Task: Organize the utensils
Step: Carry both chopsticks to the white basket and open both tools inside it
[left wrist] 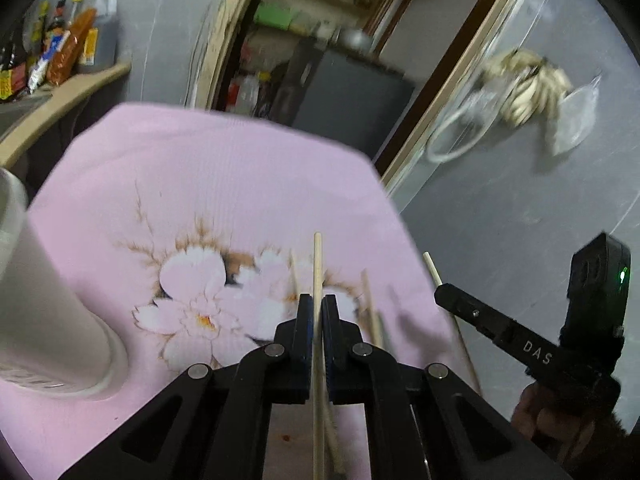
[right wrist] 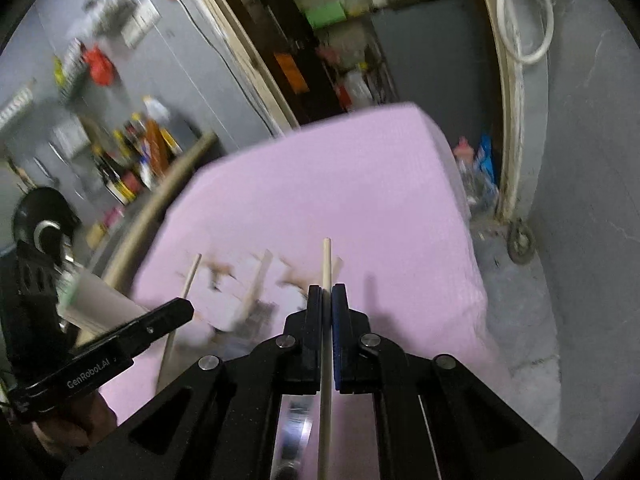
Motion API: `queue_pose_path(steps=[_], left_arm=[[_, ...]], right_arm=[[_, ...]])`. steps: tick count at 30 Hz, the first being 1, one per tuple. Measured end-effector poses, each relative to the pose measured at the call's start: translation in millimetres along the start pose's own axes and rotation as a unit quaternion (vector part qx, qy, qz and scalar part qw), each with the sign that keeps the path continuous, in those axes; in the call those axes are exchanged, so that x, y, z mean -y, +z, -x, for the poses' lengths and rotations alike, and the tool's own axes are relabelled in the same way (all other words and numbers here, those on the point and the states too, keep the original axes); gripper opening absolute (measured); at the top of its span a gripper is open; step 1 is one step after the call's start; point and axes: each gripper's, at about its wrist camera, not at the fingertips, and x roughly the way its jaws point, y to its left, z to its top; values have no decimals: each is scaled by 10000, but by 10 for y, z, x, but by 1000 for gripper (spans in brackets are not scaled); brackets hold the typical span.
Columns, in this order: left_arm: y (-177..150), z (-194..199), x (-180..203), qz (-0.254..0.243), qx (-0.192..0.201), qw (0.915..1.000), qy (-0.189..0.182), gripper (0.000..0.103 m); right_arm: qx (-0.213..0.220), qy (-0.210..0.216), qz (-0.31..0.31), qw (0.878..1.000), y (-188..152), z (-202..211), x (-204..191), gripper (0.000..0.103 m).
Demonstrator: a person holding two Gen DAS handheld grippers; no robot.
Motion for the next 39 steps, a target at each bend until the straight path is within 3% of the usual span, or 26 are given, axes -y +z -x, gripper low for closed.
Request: queue_pose_path(steps=[3,10,19,24,32,39], left_arm=[[105,308,-11,69,444,9988,-206,5],[467,969,-185,80,1203,9922,-307,5],[837,1526,-669,-21,1943,9808,-171,5],[1009,1744,-1076,138,2423,9701,94,5],[1109,1831,-1769,814,2997,9497,412,5],[1051,1761,-2003,1061,3281,9371,538,5]], right_arm=[[496,358,25,9981,50,246,-175,4],[1424,875,244,9856,288,613,-841,4],[1960,1503,626,9670,512,534,-1740,4],[2283,1529,715,9589,487,334,-2099,4],[2868,1520,429,9449,411,13,-2417,4],[3260,1470,301,9334,270,-153,-2562,4]])
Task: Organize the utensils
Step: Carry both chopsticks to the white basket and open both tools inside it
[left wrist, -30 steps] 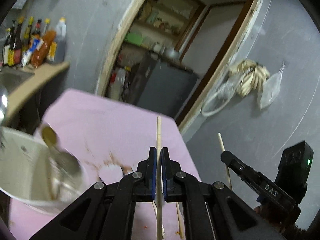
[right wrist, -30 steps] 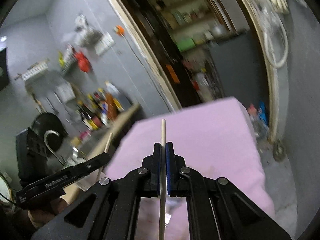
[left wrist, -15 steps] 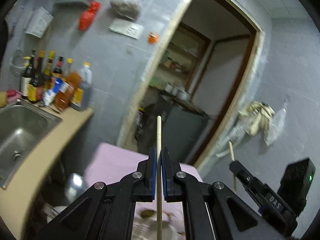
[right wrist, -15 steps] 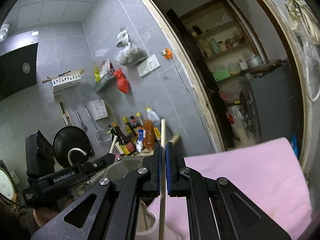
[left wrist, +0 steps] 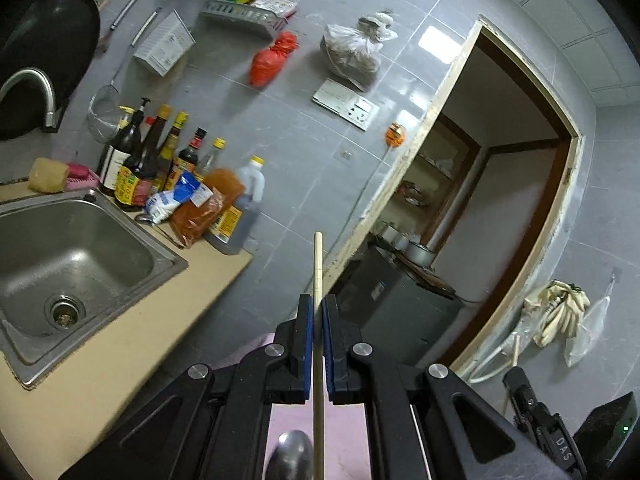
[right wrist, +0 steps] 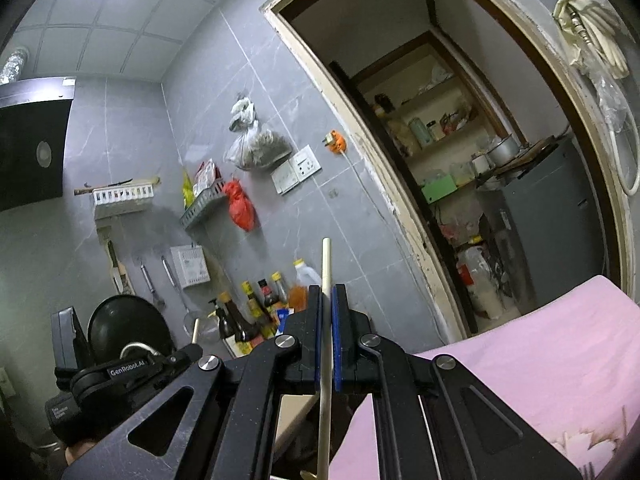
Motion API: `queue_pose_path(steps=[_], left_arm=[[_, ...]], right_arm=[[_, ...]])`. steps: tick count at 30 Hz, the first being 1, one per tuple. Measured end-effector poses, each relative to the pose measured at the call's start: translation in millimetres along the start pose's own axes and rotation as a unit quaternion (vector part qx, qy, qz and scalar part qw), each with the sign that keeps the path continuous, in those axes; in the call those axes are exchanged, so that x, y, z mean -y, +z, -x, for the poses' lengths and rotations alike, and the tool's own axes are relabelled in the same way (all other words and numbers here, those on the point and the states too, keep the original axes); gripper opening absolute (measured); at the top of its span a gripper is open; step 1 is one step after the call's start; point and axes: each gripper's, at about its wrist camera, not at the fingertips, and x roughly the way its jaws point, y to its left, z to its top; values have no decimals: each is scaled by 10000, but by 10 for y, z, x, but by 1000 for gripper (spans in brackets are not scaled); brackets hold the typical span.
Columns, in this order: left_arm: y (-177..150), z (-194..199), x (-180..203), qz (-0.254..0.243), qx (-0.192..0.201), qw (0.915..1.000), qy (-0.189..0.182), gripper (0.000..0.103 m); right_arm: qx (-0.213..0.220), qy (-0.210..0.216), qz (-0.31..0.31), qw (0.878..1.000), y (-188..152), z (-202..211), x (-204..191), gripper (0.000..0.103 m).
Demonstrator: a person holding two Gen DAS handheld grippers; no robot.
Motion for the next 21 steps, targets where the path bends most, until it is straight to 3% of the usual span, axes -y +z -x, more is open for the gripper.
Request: queue_pose_path(steps=[6,13,21], left_arm=[[-129,65,-77,6,184,9998,47,5],[-204,160,-94,67,560,9984,-31,5],[-298,127,-123,1,621,9979,-204,5]], right_arm=[[148,-203,117,9996,-150,33,-50,4],[635,-544,515,9952,-241,146,-144,4],[733,-485,985,9912,-299,169,-234,4]])
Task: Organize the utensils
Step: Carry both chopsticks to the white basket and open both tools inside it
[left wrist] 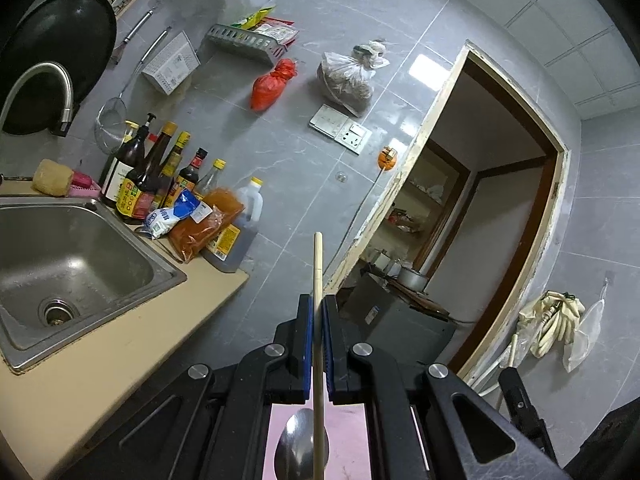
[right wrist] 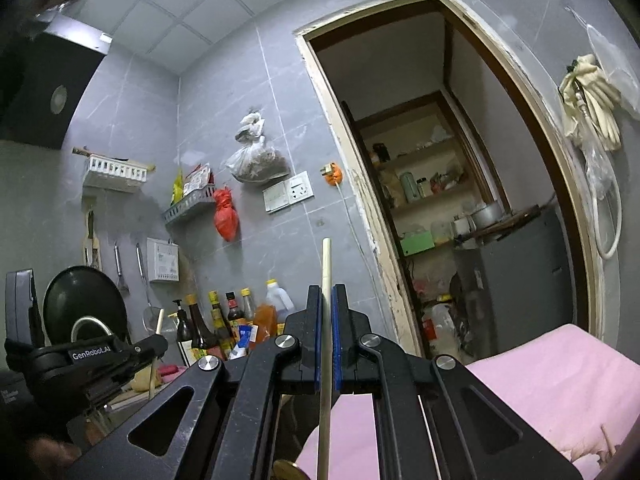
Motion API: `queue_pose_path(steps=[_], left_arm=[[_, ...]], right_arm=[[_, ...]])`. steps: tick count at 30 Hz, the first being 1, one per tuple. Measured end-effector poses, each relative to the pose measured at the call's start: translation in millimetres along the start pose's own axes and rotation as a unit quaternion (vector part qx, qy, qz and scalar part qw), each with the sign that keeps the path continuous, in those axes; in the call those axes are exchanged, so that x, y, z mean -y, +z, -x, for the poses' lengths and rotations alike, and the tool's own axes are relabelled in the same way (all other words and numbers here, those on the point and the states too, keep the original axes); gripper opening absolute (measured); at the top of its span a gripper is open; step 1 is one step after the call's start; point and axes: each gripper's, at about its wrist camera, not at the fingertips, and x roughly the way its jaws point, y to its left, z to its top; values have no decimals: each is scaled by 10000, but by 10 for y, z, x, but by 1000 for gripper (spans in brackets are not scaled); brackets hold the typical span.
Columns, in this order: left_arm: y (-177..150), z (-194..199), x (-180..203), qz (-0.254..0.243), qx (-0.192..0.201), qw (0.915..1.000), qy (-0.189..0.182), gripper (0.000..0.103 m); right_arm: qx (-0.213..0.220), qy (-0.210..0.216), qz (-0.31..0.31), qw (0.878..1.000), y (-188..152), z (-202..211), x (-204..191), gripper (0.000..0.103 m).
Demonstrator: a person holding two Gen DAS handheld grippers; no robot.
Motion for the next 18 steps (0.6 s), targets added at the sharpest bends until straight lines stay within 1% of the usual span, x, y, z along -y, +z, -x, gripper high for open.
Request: queue_pose_path(steps=[5,8,13,18], left_arm=[[-34,88,79,-376,280,9989,19,5],[-59,109,102,-497,325,9982,6,5],[-94,141,157,-586,406,9974,73,5],[-150,183,224,-744,442,9962,110,5]], right_arm=[[-32,10,-62,10000,-23,9,42,4],[11,22,-54,10000,-26,-11,35,4],[-48,92,-201,9997,-43,-37,75,4],[-157,123,-205,9996,-84,-45,109,4]])
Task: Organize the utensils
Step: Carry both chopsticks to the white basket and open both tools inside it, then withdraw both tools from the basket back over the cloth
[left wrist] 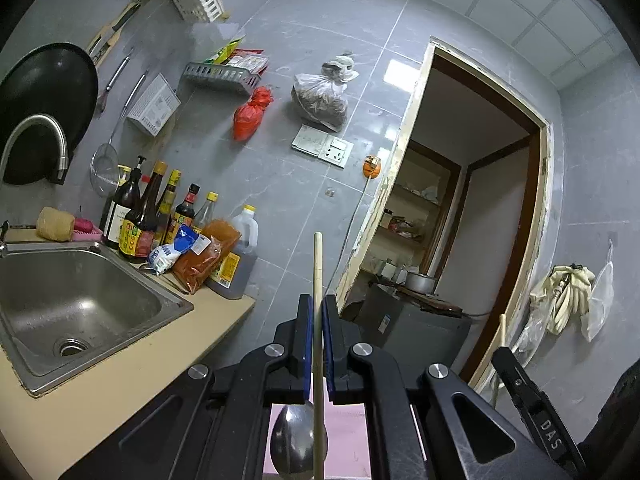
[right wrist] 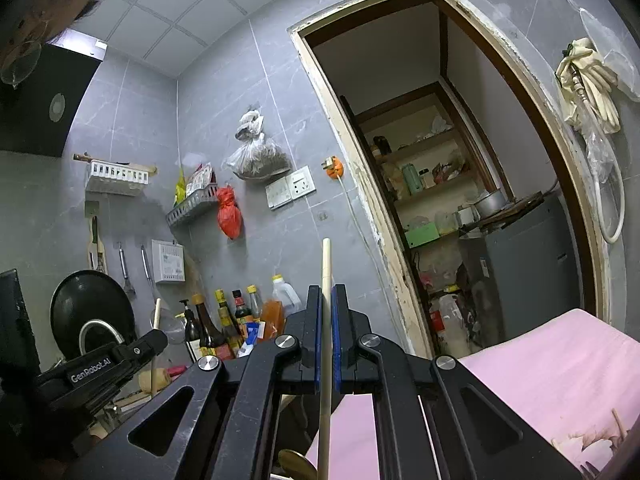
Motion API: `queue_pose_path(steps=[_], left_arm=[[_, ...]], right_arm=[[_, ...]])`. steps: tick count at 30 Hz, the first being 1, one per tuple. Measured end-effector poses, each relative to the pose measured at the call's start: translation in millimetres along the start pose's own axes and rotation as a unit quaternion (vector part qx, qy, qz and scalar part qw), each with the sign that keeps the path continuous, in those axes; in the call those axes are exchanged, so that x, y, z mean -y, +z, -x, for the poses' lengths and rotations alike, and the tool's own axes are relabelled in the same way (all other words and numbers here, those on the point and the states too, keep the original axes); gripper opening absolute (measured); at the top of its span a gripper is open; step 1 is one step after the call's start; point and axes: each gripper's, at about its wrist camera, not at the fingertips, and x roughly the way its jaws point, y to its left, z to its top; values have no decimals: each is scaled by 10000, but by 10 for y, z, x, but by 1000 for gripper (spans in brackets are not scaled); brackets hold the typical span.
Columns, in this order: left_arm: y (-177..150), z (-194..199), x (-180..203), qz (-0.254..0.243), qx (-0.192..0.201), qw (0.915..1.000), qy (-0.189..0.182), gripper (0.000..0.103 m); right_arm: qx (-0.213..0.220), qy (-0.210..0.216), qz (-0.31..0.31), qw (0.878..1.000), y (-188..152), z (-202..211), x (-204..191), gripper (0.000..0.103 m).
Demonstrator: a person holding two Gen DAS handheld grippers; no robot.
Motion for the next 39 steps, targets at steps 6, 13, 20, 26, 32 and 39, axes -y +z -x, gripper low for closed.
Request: queue_pose_path(steps=[6,13,20,26,32,39], left_arm=[[-67,32,14,-180,-42,9998,56,5],[-110,37,-30,-183,-135,9997,75,5],[-129,26,-51,-180,-238,9996,-10,5],[-133,36,-48,-360,-603,9974,-151,5],[-114,54,-40,-485,-1132,9922,-208,19],[39,121,159,-600,-1549,9860,-124,53]], right_arm=[[-165,1,120,9998,5,-13,-11,4],[-141,-62,163,9997,-7,8,-17,4],[-199,-98,181,9996,3,30,-37,4],[-526,-52,174,9984,-11,51,3,7],[-766,-61,127,9970,28,150,74,27],[-1105,-239,287,9932,283,307,155,40]])
